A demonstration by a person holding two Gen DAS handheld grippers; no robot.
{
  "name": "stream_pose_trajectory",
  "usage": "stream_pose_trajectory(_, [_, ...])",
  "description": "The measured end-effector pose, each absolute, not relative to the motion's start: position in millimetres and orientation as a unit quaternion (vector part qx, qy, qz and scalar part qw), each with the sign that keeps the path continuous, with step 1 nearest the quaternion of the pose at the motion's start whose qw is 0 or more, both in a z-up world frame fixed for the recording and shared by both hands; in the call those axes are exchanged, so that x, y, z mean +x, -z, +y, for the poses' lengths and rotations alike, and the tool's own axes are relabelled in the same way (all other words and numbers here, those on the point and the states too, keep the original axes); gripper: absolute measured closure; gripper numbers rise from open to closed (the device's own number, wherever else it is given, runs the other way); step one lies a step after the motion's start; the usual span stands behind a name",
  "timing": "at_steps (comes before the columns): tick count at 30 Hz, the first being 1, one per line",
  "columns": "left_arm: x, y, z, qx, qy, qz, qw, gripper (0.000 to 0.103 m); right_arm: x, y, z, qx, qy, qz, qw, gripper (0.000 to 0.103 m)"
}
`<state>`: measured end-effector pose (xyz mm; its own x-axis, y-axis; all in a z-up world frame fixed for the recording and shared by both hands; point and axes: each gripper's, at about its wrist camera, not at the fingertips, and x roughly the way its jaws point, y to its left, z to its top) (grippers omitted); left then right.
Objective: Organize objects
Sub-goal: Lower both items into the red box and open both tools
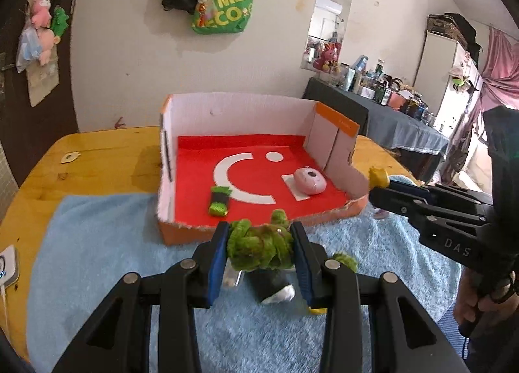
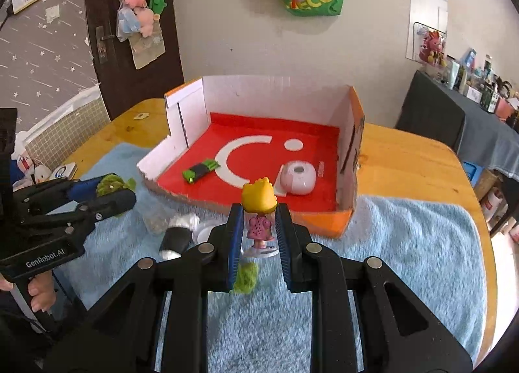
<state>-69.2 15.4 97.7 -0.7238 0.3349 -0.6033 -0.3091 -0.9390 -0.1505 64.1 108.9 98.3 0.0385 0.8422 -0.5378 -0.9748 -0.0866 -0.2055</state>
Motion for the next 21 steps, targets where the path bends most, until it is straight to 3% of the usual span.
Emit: stream_pose_trajectory(21, [-161, -76, 48, -0.427, -0.868, 0.053, 0.249, 0.064, 71, -83, 211, -0.378, -0.683, 0.207, 0.59, 0.083])
